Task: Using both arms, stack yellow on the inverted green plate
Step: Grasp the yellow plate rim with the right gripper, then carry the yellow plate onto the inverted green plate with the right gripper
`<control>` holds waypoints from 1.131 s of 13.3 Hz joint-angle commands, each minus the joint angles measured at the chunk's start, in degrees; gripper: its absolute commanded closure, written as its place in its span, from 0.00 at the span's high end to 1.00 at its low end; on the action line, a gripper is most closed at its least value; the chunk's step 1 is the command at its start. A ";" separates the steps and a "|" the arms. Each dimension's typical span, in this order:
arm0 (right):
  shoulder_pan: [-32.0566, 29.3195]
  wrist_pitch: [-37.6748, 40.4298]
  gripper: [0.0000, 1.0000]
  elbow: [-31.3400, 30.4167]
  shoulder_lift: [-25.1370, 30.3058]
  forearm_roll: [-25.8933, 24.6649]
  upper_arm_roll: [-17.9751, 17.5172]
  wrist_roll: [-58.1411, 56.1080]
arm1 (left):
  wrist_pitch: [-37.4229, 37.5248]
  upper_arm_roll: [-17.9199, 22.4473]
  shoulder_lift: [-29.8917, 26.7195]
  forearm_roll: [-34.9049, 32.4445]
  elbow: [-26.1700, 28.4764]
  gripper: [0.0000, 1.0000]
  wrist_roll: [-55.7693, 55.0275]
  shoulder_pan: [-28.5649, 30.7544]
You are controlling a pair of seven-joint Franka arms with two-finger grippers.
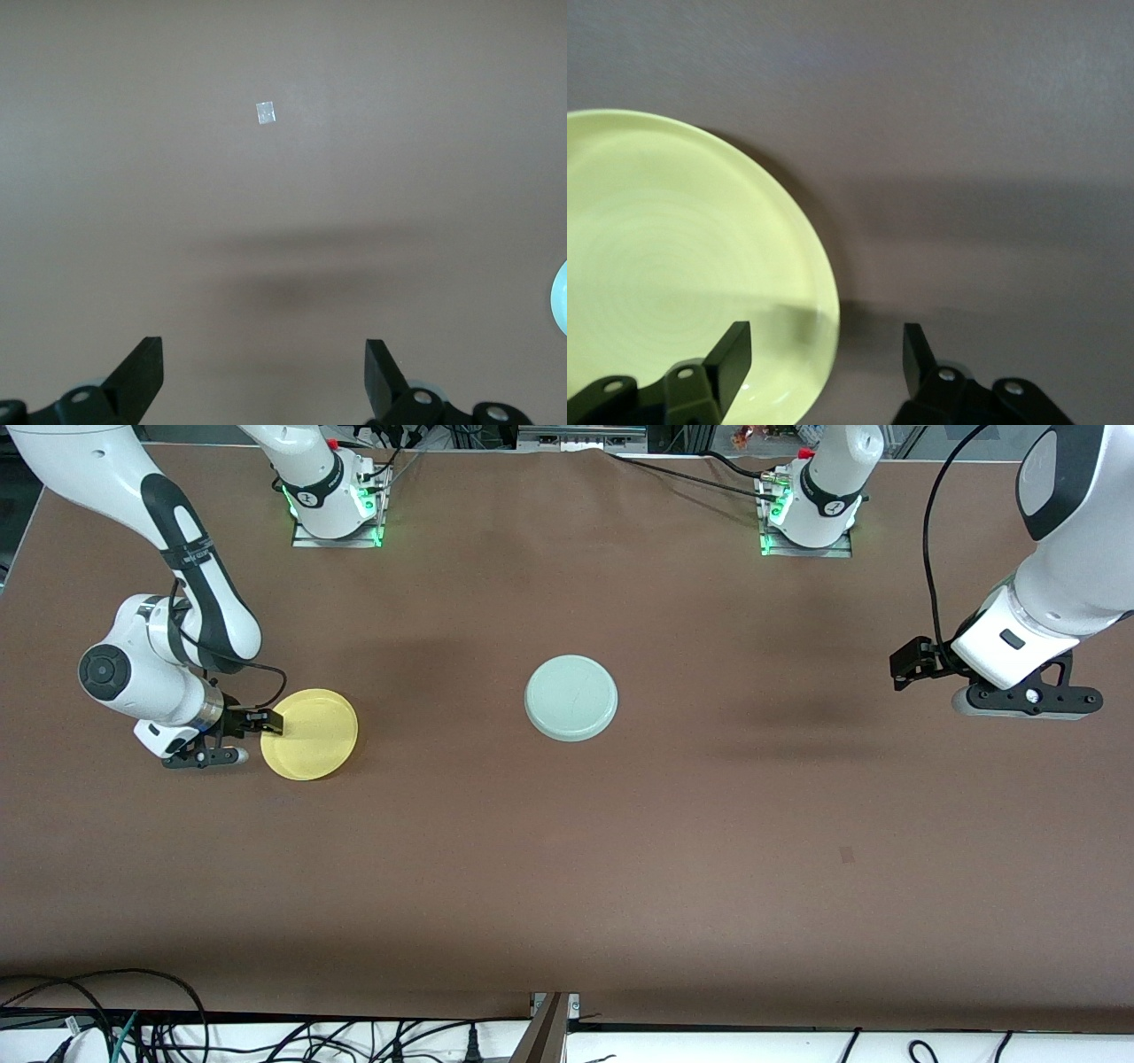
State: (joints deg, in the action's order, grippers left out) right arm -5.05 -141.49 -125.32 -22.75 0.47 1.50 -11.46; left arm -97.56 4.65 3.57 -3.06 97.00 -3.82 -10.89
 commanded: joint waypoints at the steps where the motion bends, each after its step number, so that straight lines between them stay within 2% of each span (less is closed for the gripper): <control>1: -1.55 -1.60 0.57 -0.45 -0.80 2.76 -0.62 -1.81 | -0.18 -0.43 -1.28 1.83 1.00 1.00 1.62 0.78; 3: -1.63 -1.95 0.38 -0.45 -1.68 5.14 -0.62 -2.16 | -0.09 -0.43 -1.28 1.83 1.00 1.00 1.62 0.78; 5: -1.46 -1.78 0.02 -0.28 -1.60 7.08 -0.62 -2.08 | 0.00 -0.43 -1.28 1.83 1.00 1.00 1.62 0.78; 10: -1.11 0.41 0.00 1.65 -0.99 7.70 -2.02 -1.37 | 0.00 -0.43 -1.28 1.83 1.00 1.00 1.62 0.78; 12: -1.11 8.02 0.00 5.94 0.07 7.70 -5.26 2.90 | 0.00 -0.43 -1.28 1.83 1.00 1.00 1.62 0.78; 14: -0.93 18.74 0.00 13.13 -0.28 7.61 -10.18 13.17 | 0.00 -0.43 -1.28 1.83 1.00 1.00 1.62 0.78; 15: -0.24 21.23 0.00 15.78 -0.37 7.61 -12.37 16.70 | 0.00 -0.43 -1.28 1.83 0.91 1.00 1.62 0.78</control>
State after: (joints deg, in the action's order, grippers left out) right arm -5.71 -126.96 -115.44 -23.04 7.59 -6.75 -1.72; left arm -97.56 4.58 3.57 -3.06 97.03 -3.79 -10.84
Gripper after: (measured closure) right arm 0.974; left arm 0.000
